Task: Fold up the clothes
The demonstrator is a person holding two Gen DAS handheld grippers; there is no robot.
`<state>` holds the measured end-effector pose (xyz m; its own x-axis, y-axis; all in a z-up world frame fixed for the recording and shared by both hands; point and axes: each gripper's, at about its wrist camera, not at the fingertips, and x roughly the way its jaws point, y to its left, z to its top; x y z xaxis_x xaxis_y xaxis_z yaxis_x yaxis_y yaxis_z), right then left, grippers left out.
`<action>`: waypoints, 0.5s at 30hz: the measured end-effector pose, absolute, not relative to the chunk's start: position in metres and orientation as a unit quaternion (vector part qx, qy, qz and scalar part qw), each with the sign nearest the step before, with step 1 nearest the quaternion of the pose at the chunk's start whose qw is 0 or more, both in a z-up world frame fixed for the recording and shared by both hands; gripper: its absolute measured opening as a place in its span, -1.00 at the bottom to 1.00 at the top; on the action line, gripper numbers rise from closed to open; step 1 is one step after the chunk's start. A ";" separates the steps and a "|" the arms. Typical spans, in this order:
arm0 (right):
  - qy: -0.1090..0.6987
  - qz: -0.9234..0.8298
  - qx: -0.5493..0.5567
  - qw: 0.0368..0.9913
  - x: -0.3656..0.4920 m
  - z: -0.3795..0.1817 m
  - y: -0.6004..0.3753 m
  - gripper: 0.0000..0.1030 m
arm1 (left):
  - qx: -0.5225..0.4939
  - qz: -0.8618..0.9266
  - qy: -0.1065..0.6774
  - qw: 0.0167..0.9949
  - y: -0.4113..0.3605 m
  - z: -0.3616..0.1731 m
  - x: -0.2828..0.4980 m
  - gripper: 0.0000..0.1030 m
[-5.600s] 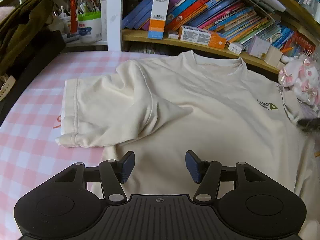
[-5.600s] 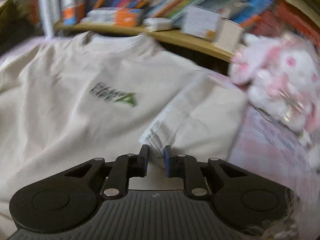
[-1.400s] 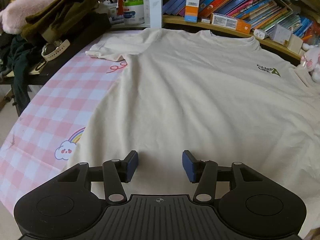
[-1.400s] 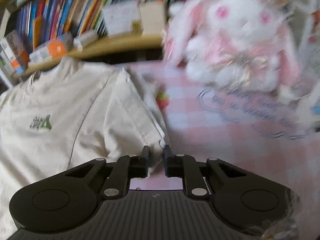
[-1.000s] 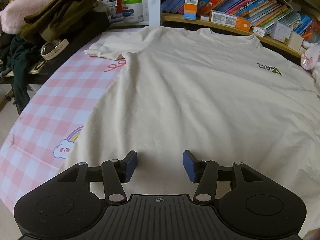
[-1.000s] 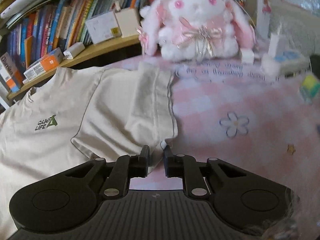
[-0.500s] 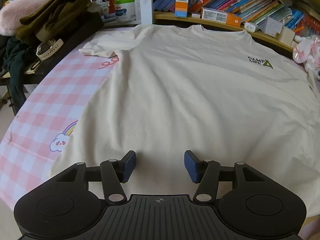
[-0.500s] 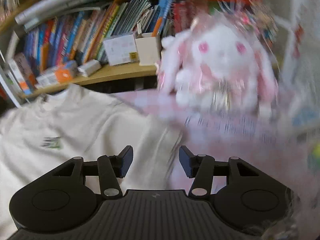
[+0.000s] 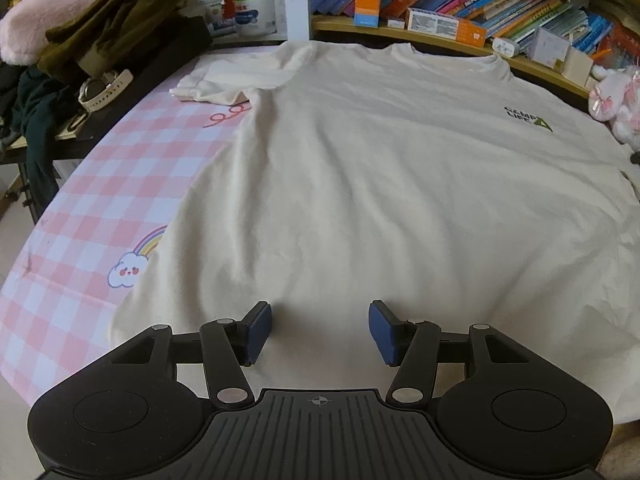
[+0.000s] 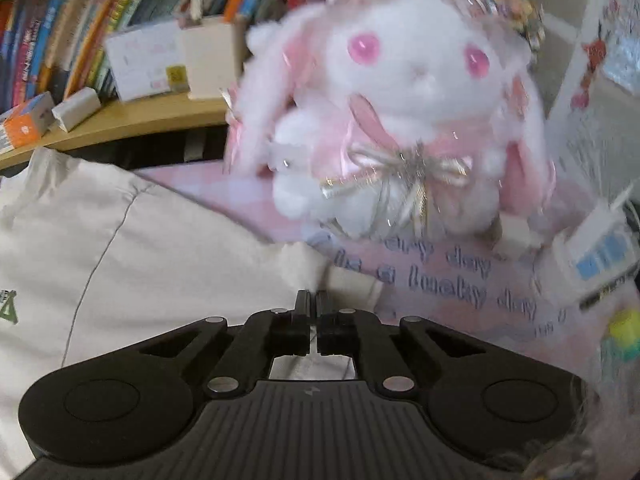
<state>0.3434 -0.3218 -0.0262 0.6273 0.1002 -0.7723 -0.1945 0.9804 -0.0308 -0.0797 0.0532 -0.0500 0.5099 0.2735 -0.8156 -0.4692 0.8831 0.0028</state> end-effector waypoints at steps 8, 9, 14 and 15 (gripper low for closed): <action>0.372 0.110 -0.042 0.921 0.291 0.004 -0.321 -0.12 | -0.130 0.229 0.388 0.883 0.072 -0.026 -0.120 0.06; 0.368 0.127 -0.038 0.920 0.274 0.009 -0.321 -0.11 | -0.130 0.236 0.381 0.884 0.078 -0.023 -0.127 0.06; 0.387 0.188 -0.011 0.903 0.180 0.015 -0.317 -0.05 | -0.132 0.262 0.364 0.884 0.107 -0.020 -0.160 0.06; 0.393 0.194 -0.004 0.899 0.162 0.012 -0.318 -0.05 | -0.133 0.263 0.363 0.884 0.113 -0.021 -0.166 0.06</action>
<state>0.1620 -0.3180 0.0124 0.6158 0.3449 -0.7084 -0.3518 0.9249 0.1445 -0.1663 0.1127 -0.0205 0.5974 0.3680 -0.7125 -0.5619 0.8260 -0.0444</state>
